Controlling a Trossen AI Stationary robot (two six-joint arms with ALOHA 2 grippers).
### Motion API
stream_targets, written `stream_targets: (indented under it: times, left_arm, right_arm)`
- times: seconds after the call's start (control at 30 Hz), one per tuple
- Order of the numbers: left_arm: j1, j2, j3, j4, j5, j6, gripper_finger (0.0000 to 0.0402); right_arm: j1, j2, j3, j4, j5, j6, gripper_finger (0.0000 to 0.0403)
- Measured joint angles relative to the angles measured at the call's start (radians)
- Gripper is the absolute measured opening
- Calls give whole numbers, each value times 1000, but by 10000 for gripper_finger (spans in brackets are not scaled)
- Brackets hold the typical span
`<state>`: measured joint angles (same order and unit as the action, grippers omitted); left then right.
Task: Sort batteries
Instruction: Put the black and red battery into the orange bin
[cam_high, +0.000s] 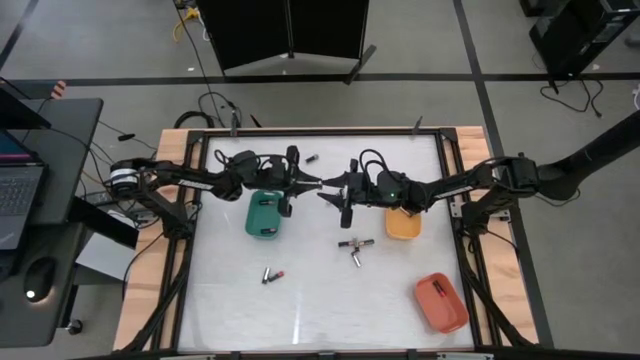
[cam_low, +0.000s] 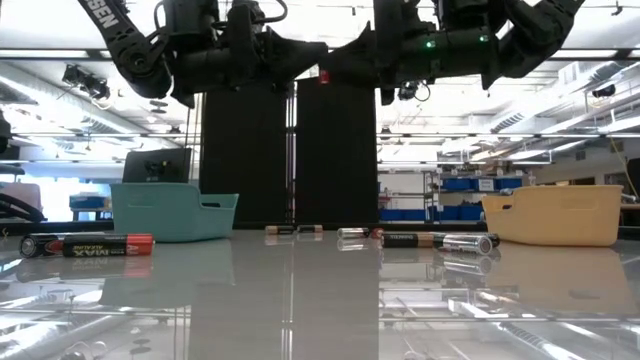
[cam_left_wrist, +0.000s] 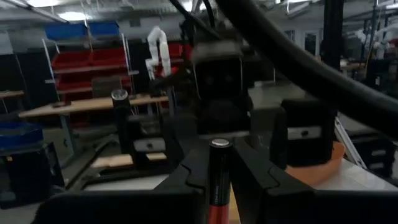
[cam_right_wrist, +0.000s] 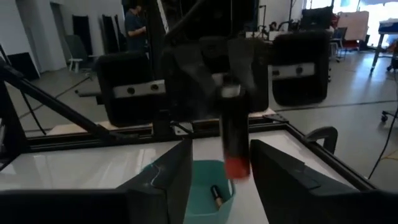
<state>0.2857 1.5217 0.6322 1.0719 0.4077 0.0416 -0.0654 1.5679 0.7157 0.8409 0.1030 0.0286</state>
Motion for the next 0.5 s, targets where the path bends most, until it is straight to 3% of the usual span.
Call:
stream_targets:
  times: [0.5]
  left_arm:
    - [-12,31,16,32,-7,3,46]
  right_arm:
    - [-3,1,3,-35,5,-6,114]
